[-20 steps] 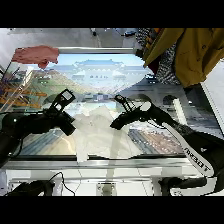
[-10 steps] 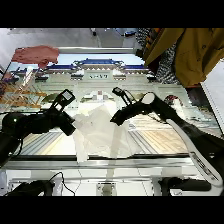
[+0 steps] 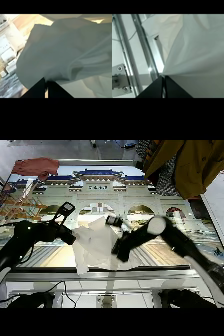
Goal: Fold the clothes and pants, and hang the long-sleeved shirts on hangers.
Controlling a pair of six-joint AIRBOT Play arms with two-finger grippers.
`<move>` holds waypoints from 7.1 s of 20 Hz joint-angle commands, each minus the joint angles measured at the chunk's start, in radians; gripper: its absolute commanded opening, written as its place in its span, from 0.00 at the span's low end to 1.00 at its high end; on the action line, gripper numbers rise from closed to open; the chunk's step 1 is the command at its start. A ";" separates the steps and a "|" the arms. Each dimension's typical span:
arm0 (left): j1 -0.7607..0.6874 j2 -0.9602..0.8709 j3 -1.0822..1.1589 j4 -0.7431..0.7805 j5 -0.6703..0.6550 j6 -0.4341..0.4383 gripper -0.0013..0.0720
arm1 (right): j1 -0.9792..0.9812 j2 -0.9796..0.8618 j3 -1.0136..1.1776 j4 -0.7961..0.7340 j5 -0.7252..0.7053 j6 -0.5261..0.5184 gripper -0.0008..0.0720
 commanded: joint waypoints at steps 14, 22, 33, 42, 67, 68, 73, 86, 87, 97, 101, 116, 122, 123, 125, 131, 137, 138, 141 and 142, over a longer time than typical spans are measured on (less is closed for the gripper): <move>0.000 -0.031 0.000 0.024 0.000 -0.013 0.05 | -0.355 -0.030 -0.113 0.117 -0.260 -0.180 0.67; 0.000 -0.031 0.000 0.024 0.000 -0.014 0.05 | -0.335 -0.338 -0.113 0.367 -0.080 -0.359 0.67; 0.000 -0.031 0.000 0.021 0.001 -0.014 0.05 | -0.183 -0.512 0.073 0.479 -0.131 -0.358 0.66; 0.000 -0.006 0.004 -0.023 0.000 -0.017 0.05 | -0.201 -0.496 0.101 0.386 0.017 -0.325 0.05; 0.246 0.381 0.169 0.075 -0.004 -0.139 0.66 | -0.242 0.009 0.362 0.093 -0.056 -0.066 0.05; 0.328 0.367 0.169 0.116 0.006 -0.154 0.66 | -0.242 0.009 0.362 0.093 -0.056 -0.067 0.05; 0.655 0.187 0.169 0.116 -0.005 -0.123 0.66 | -0.242 0.008 0.362 0.091 -0.055 -0.074 0.05; 0.677 -0.333 0.169 0.201 -0.202 0.261 0.66 | -0.242 0.006 0.362 0.066 -0.053 -0.067 0.05; 0.678 -0.356 0.169 0.201 -0.222 0.269 0.66 | -0.242 0.005 0.362 0.066 -0.054 -0.064 0.05; 0.679 -0.494 0.169 0.373 -0.380 0.275 0.66 | -0.242 0.005 0.362 0.061 -0.056 -0.025 0.06; 0.679 -0.494 0.169 0.391 -0.379 0.270 0.06 | -0.242 0.005 0.362 0.051 -0.055 -0.010 0.06; 0.673 0.190 0.171 -0.171 -0.037 0.551 0.05 | -0.242 0.005 0.362 -0.071 -0.054 -0.010 0.06; 0.673 0.426 0.171 -0.547 0.350 0.727 0.05 | -0.243 0.008 0.363 -0.208 -0.051 0.031 0.06; 0.673 0.443 0.171 -0.555 0.408 0.717 0.05 | -0.243 0.007 0.363 -0.211 -0.055 0.051 0.06; 0.671 0.462 0.171 -0.617 0.494 0.659 0.05 | -0.242 0.007 0.362 -0.209 -0.058 0.097 0.06; 0.518 0.435 0.171 -0.736 0.572 0.522 0.05 | -0.242 0.006 0.362 -0.197 -0.126 0.136 0.05; 0.290 0.360 0.171 -0.728 0.584 0.442 0.05 | -0.242 0.006 0.362 -0.194 -0.128 0.135 0.05; 0.272 0.343 0.171 -0.728 0.583 0.435 0.05 | -0.242 0.006 0.362 -0.194 -0.128 0.135 0.05; 0.240 0.281 0.171 -0.693 0.581 0.434 0.05 | -0.242 0.006 0.362 -0.194 -0.126 0.135 0.05; 0.237 0.262 0.171 -0.658 0.573 0.431 0.05 | -0.242 0.006 0.362 -0.193 -0.124 0.135 0.05</move>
